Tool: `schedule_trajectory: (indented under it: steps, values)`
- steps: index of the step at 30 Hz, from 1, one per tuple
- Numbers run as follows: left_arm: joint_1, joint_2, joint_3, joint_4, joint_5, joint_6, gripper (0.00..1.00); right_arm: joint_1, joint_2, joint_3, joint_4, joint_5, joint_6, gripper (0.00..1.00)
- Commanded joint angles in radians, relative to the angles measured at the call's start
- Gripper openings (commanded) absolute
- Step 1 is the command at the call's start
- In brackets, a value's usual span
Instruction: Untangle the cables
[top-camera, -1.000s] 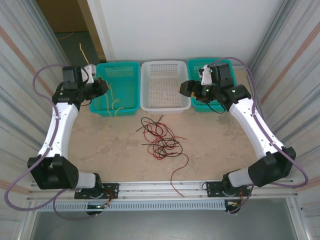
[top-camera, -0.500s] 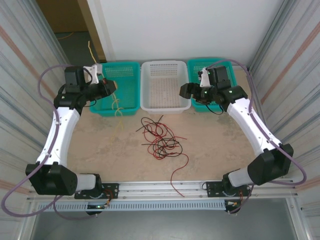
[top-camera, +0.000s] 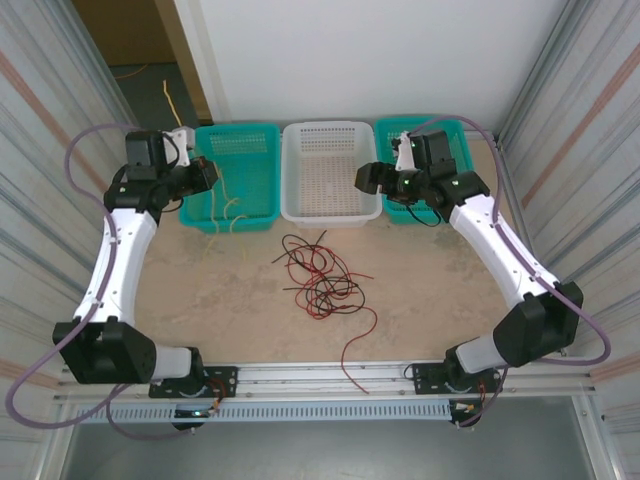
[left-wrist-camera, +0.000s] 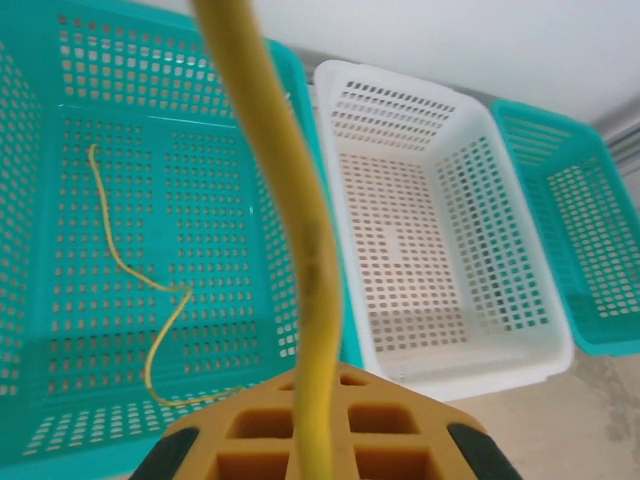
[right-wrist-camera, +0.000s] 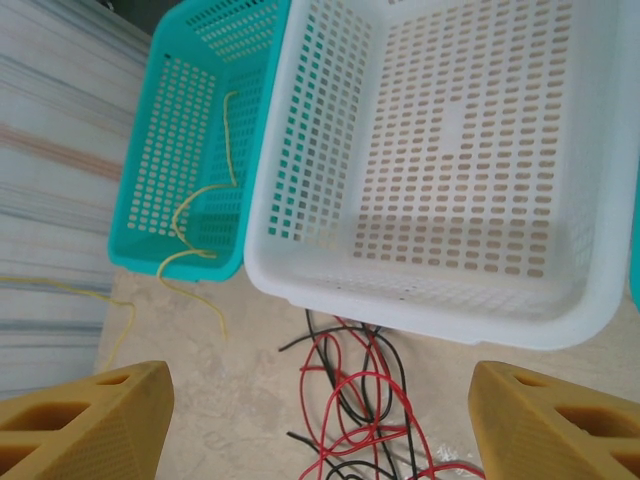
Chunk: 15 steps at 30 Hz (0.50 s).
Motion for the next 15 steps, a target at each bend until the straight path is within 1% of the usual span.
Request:
schedule_trajectory:
  steps: [1,2,3,6,8,12,15]
  values:
    - [0.003,-0.009,-0.005,-0.035,-0.127,0.044,0.00,0.005,-0.051,-0.007,0.006,0.024,0.013,0.77]
    - [0.009,-0.022,-0.022,-0.023,-0.149,0.044,0.00,0.004,-0.056,-0.008,0.004,0.024,0.011,0.77]
    - [0.022,-0.036,-0.053,0.008,-0.141,0.036,0.00,0.004,-0.061,-0.012,0.003,0.026,0.008,0.77]
    - [0.050,-0.018,-0.070,0.067,-0.062,0.005,0.00,0.001,-0.066,-0.019,0.004,0.025,0.005,0.77]
    - [0.050,0.024,-0.013,0.070,-0.032,-0.004,0.00,0.001,-0.062,-0.022,0.007,0.018,0.007,0.77]
    - [0.050,0.134,0.161,0.091,0.022,-0.053,0.00,0.002,-0.050,-0.030,0.024,0.009,0.015,0.77]
    - [0.050,0.249,0.298,0.083,0.021,-0.065,0.00,0.004,-0.040,-0.032,0.034,0.011,0.020,0.77]
